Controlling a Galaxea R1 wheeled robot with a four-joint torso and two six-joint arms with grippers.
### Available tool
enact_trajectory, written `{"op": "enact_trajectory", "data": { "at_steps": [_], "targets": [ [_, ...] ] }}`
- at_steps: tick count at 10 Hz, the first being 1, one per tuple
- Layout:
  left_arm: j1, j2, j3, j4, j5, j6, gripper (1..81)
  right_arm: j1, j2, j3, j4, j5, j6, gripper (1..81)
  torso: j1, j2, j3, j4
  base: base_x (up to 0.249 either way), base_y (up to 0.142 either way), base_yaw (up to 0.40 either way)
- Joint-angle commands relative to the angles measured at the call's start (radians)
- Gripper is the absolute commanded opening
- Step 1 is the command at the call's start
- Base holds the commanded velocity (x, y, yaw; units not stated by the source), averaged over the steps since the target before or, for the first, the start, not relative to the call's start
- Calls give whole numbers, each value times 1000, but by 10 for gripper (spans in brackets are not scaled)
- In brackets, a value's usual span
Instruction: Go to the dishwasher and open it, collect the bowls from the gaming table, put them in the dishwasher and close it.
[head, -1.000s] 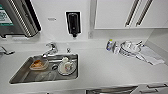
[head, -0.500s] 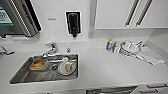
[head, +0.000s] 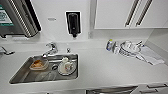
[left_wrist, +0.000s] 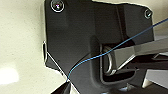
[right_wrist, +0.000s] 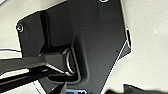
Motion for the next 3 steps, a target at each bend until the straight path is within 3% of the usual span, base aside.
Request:
{"op": "enact_trajectory", "data": {
  "at_steps": [1, 3],
  "targets": [
    [-31, 1, -6, -2, 138, -4, 811, -21, 31, 4, -20, -53, -65, 811, 0, 0, 0, 0, 0, 0, 0],
    [-37, 29, -6, -2, 194, -2, 811, -40, 71, 6, -15, -155, -75, 811, 0, 0, 0, 0, 0, 0, 0]
  ]
}}
